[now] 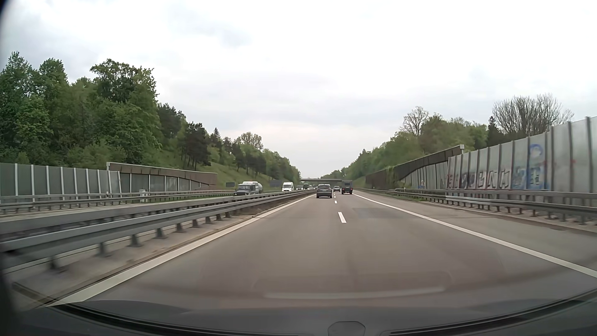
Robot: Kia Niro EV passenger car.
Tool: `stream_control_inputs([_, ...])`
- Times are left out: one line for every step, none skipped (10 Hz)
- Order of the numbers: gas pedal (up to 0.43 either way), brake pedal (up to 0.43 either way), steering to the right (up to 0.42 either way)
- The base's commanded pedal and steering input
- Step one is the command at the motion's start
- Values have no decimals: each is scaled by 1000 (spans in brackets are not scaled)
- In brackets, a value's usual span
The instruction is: Follow the waypoints while adhering to traffic rules and regulations
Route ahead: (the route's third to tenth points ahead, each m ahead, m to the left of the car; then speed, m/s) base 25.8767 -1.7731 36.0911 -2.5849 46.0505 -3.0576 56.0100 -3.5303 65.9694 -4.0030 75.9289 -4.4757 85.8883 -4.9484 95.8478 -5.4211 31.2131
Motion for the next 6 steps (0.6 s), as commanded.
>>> stream_control_inputs([287, 0, 4])
stream_control_inputs([287, 0, 5])
stream_control_inputs([287, 0, 5])
stream_control_inputs([287, 0, 4])
stream_control_inputs([287, 0, 5])
stream_control_inputs([287, 0, 4])
